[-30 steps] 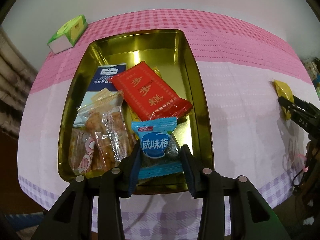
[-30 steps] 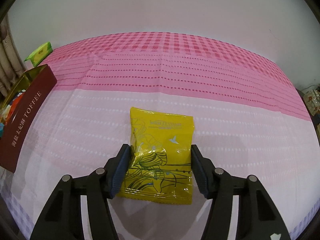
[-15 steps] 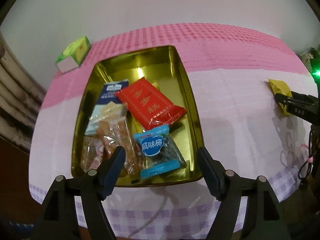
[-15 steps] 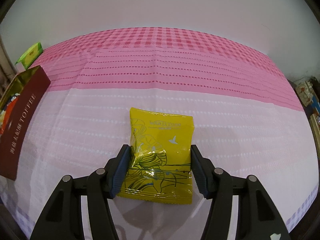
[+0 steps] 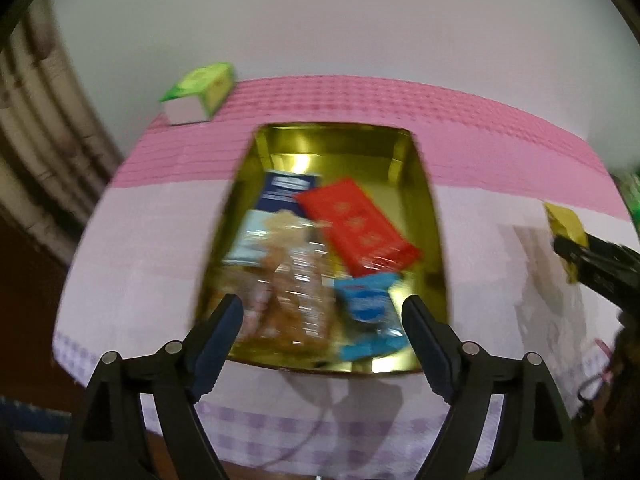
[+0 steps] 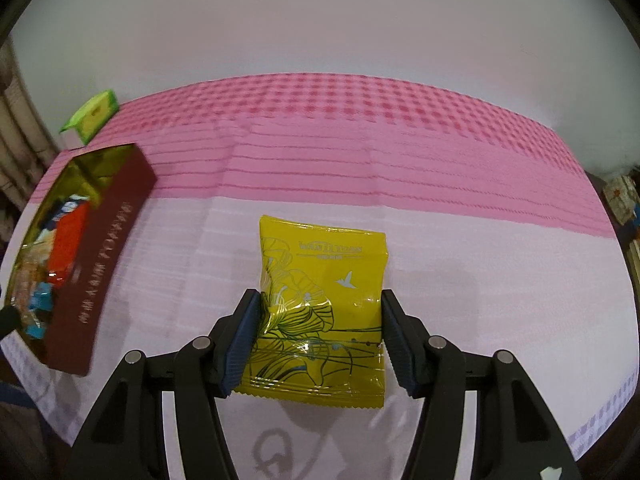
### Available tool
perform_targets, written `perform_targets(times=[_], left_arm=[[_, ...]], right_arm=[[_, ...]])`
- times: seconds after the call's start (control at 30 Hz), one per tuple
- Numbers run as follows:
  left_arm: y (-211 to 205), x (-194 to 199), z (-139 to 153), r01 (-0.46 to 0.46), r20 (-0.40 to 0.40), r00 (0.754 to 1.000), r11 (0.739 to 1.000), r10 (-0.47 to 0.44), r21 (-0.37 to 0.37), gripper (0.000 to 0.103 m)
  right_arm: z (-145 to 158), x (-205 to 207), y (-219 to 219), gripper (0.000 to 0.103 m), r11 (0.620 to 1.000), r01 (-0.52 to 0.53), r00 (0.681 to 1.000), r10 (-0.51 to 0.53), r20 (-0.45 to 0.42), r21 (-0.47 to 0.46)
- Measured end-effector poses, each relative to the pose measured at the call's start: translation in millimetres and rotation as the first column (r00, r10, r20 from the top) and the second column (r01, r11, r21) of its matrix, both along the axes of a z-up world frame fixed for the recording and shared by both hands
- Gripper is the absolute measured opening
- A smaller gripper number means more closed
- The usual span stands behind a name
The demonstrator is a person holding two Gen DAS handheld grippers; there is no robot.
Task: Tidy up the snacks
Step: 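Carry the yellow foil bag into the tin with the right tool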
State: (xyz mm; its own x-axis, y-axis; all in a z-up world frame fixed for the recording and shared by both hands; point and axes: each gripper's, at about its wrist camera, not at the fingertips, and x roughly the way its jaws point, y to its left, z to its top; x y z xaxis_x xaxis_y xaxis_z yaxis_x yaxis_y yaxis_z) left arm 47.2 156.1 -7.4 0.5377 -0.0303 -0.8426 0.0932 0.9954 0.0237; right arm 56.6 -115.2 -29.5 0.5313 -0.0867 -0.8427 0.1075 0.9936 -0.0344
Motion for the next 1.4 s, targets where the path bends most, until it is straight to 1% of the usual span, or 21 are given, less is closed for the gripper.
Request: perform_targets(times=[0.13,0.33,0.43,0.67,0.8,1.0,1.23,1.4], left_arm=[[19,2,6,-0.062,0.032,0.998,0.997,0.061,0.045,0.082],[42,2,5,-0.134,0.036,0.991,0.987,0.132,0.089,0.082],[53,1,4,-0.162,0.037,0.987,0.983,0.159,0.092,0.082],[75,2,-1,-0.216,0.01,0.976,0.974,0.216,0.064,0.082],[83,2,-6,-0.232,-0.009,0.972,0.971,0.233,0.063,0.082],[93,4,-10,-0.256,-0.028,0.966,0.965,0.258,0.063,0.082],[102,4,-9,-0.288,-0.032,0.957,0.956,0.29,0.056,0.082],[105,4,-7,-0.301,-0.031,0.952,0.952,0.303,0.05,0.082]], right_arm=[[11,6,25,0.055,0.999,-0.049,0.999,0.049,0.007,0.003],[25,16,59,0.055,0.993,-0.107,0.994,0.106,0.015,0.043],[32,21,79,0.055,0.987,-0.141,0.99,0.14,0.021,0.076],[41,30,130,0.055,0.97,-0.228,0.974,0.226,0.03,0.083],[37,36,158,0.055,0.96,-0.266,0.964,0.266,0.019,0.083],[24,39,187,0.055,0.952,-0.295,0.955,0.296,-0.012,0.078],[8,46,204,0.055,0.951,-0.303,0.951,0.306,-0.05,0.067],[1,55,209,0.055,0.959,-0.27,0.958,0.277,-0.077,0.088]])
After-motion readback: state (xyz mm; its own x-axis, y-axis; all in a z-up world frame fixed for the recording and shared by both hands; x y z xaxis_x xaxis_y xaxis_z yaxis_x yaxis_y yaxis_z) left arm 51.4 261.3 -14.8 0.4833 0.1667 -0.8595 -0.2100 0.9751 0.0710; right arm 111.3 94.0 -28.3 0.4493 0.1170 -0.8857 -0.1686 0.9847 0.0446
